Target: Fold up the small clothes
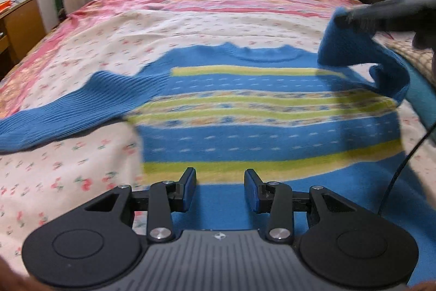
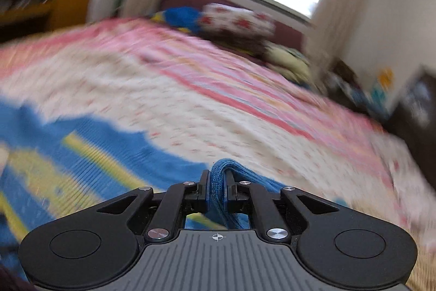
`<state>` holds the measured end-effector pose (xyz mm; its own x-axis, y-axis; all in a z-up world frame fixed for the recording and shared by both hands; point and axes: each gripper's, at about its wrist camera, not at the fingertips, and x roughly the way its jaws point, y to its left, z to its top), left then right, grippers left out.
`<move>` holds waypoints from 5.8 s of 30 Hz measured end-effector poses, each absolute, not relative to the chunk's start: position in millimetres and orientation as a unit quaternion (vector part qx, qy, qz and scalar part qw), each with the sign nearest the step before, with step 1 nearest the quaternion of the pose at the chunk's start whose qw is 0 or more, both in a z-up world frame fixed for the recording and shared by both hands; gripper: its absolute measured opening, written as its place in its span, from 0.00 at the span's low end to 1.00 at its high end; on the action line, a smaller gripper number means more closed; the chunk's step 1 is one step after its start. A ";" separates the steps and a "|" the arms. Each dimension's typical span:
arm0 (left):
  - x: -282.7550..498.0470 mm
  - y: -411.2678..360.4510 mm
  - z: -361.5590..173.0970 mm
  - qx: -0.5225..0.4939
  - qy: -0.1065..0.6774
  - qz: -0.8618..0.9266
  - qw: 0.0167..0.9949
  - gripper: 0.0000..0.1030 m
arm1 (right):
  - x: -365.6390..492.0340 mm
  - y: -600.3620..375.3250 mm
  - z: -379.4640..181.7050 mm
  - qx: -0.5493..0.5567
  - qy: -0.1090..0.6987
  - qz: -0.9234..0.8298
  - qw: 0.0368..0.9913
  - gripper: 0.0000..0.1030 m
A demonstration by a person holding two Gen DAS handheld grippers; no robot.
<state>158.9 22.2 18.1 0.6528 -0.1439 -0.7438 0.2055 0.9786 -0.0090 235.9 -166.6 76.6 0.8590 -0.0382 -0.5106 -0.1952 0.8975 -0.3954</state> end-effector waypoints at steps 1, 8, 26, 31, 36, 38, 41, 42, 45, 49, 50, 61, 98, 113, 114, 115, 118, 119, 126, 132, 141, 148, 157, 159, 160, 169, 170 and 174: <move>158.4 28.5 16.1 0.035 0.406 -0.091 0.909 0.44 | 231.7 -150.4 64.9 -0.257 0.257 0.060 0.930 0.07; 164.5 51.2 9.4 0.007 0.415 -0.094 0.905 0.44 | 204.6 -92.6 7.6 -0.375 0.246 0.148 0.881 0.17; 160.5 57.7 11.2 -0.002 0.408 -0.111 0.906 0.44 | 232.7 -127.0 43.0 -0.046 0.383 0.251 0.888 0.32; 160.7 58.2 10.2 -0.004 0.408 -0.112 0.906 0.44 | 232.8 -133.4 50.9 -0.069 0.362 0.202 0.907 0.32; 161.2 57.4 9.4 -0.002 0.408 -0.113 0.906 0.44 | 267.6 -136.7 35.1 -0.044 0.401 0.134 0.905 0.32; 161.2 57.5 10.1 -0.003 0.408 -0.114 0.906 0.44 | 273.6 -138.4 30.8 -0.028 0.408 0.123 0.904 0.32; 161.0 59.4 11.7 -0.006 0.405 -0.114 0.907 0.44 | 275.3 -135.3 30.9 -0.026 0.401 0.116 0.908 0.16; 161.1 60.3 12.3 -0.008 0.404 -0.114 0.908 0.44 | 272.7 -130.8 33.3 -0.037 0.393 0.120 0.911 0.12; 160.6 63.2 14.2 -0.013 0.402 -0.112 0.909 0.44 | 262.3 -114.6 41.4 -0.075 0.360 0.150 0.918 0.02; 160.4 65.9 15.3 -0.017 0.401 -0.109 0.909 0.44 | 251.3 -88.7 44.0 -0.133 0.332 0.194 0.914 0.02; 160.4 66.6 15.2 -0.019 0.402 -0.108 0.909 0.44 | 249.3 -84.0 43.6 -0.143 0.330 0.206 0.910 0.02; 162.5 66.7 12.4 -0.022 0.407 -0.113 0.906 0.44 | 253.9 -70.7 28.3 -0.229 0.313 0.181 0.904 0.34; 250.7 48.5 14.6 -0.176 0.421 -0.037 0.889 0.34 | 160.5 -222.8 38.2 -0.075 0.280 0.139 0.947 0.25; 207.5 51.4 23.1 -0.147 0.370 0.061 0.915 0.13 | 163.1 -289.9 7.6 0.031 0.286 0.073 0.955 0.25; 205.3 47.8 19.7 -0.133 0.374 0.064 0.916 0.14 | 163.4 -290.5 9.1 0.034 0.285 0.075 0.955 0.25; 205.1 45.7 17.8 -0.124 0.375 0.065 0.916 0.14 | 162.9 -290.5 10.0 0.036 0.282 0.075 0.956 0.26; 208.1 48.0 20.7 -0.137 0.369 0.064 0.917 0.15 | 164.4 -288.3 14.3 0.029 0.273 0.077 0.959 0.30; 209.7 47.7 24.5 -0.133 0.364 0.064 0.920 0.16 | 169.4 -285.9 16.0 0.025 0.273 0.073 0.959 0.30; 226.1 41.0 32.2 -0.092 0.333 0.061 0.937 0.23 | 209.1 -266.5 7.0 -0.041 0.309 0.046 0.949 0.30; 243.9 28.1 13.0 0.009 0.350 0.089 0.932 0.28 | 214.5 -279.6 -1.8 -0.037 0.325 0.016 0.945 0.36; 210.3 46.8 24.1 0.037 0.367 0.091 0.925 0.29 | 204.4 -279.9 9.2 -0.046 0.319 0.014 0.946 0.36; 216.9 39.0 45.5 0.006 0.323 0.061 0.944 0.29 | 197.3 -270.8 27.0 -0.063 0.307 0.011 0.950 0.37; 253.5 33.7 10.5 0.019 0.373 0.039 0.927 0.31 | 207.9 -261.0 25.4 -0.075 0.321 0.027 0.944 0.37; 247.6 39.3 14.4 0.019 0.373 0.043 0.927 0.31 | 210.2 -263.9 20.3 -0.076 0.336 0.021 0.939 0.37; 244.0 44.6 17.7 0.013 0.373 0.045 0.927 0.31 | 210.2 -265.1 19.2 -0.077 0.339 0.020 0.937 0.37; 225.6 131.6 41.1 -0.033 0.358 0.112 0.926 0.31 | 199.5 -225.7 36.5 -0.106 0.304 0.058 0.945 0.37; 224.2 146.9 42.0 -0.046 0.358 0.126 0.924 0.31 | 199.8 -218.1 37.5 -0.110 0.303 0.066 0.944 0.37; 219.8 205.4 38.7 -0.096 0.356 0.184 0.911 0.31 | 202.2 -186.8 37.7 -0.117 0.305 0.107 0.939 0.37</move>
<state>219.8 205.4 38.7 0.6794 0.2667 -0.6836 -0.4037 0.9138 -0.0446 202.2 -186.8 37.7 0.7913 0.1294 -0.5976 -0.2725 0.9495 -0.1553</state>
